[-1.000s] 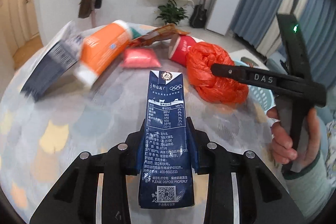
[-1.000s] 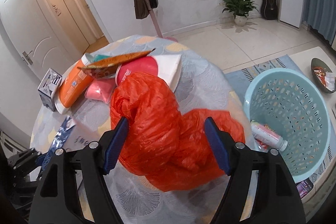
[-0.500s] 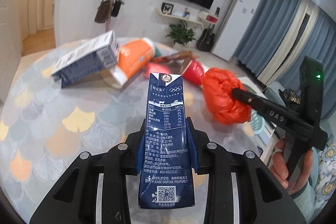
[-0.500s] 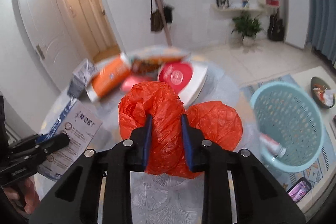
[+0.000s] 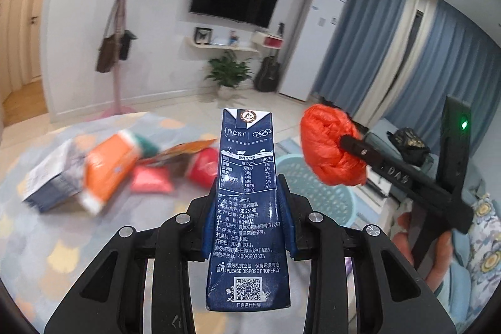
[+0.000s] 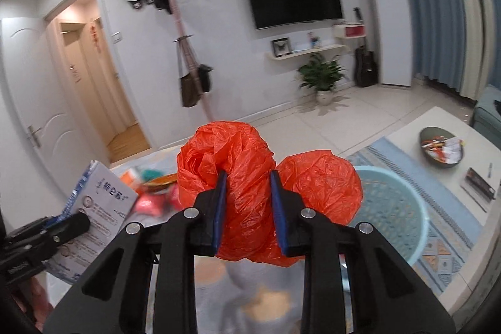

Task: Collect trash
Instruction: 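Carry the carton and red bag over the basket and release both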

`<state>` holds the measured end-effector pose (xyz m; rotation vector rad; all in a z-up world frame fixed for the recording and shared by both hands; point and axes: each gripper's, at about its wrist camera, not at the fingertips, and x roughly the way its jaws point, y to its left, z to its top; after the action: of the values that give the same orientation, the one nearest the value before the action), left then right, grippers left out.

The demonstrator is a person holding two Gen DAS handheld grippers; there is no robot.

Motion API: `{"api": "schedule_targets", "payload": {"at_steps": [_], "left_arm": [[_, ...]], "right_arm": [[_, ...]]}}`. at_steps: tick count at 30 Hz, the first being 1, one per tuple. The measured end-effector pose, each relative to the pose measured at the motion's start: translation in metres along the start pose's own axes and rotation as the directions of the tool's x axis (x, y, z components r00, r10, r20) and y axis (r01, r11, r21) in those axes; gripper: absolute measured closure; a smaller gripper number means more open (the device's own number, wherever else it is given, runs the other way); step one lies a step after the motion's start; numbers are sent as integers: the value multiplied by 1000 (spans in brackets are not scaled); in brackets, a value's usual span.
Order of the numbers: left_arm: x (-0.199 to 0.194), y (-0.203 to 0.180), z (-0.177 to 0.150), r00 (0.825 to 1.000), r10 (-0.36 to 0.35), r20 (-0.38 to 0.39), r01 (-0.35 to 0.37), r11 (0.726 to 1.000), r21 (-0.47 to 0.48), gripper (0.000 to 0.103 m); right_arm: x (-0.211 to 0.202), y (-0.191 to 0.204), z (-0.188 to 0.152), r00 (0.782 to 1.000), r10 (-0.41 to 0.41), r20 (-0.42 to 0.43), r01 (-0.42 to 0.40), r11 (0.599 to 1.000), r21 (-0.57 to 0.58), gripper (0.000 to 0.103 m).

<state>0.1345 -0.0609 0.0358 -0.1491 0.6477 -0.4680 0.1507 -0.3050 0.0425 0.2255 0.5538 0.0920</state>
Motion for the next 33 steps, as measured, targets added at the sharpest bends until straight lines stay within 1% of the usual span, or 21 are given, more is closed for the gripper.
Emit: {"api": "schedule_targets", "payload": {"at_steps": [3, 9, 12, 15, 18, 24, 30, 32, 33], "left_arm": [[23, -17, 8, 999, -33, -13, 33, 999, 13, 71], [73, -43, 23, 995, -88, -56, 89, 996, 14, 71], [99, -55, 30, 991, -109, -72, 110, 994, 11, 71], [118, -65, 33, 988, -125, -85, 127, 992, 18, 71], [140, -74, 35, 983, -151, -101, 154, 988, 22, 71], [179, -94, 35, 972, -182, -146, 190, 981, 39, 71], [205, -100, 28, 963, -192, -191, 203, 978, 40, 71], [211, -101, 28, 961, -193, -199, 205, 978, 41, 71], [213, -102, 28, 960, -193, -201, 205, 978, 42, 71]], "right_arm": [[10, -23, 2, 999, -47, -4, 47, 998, 28, 79], [27, -70, -2, 993, -106, -41, 110, 989, 99, 79], [38, -87, -4, 989, -138, -58, 144, 982, 121, 79], [50, -105, -8, 980, -181, -86, 192, 971, 145, 79], [69, -128, -17, 966, -214, -148, 241, 951, 192, 79], [95, -160, -39, 939, -246, -241, 306, 917, 257, 79], [109, -178, -53, 926, -229, -300, 321, 896, 308, 77], [112, -180, -54, 921, -234, -312, 331, 891, 310, 75], [112, -181, -56, 918, -236, -318, 336, 888, 312, 71]]}}
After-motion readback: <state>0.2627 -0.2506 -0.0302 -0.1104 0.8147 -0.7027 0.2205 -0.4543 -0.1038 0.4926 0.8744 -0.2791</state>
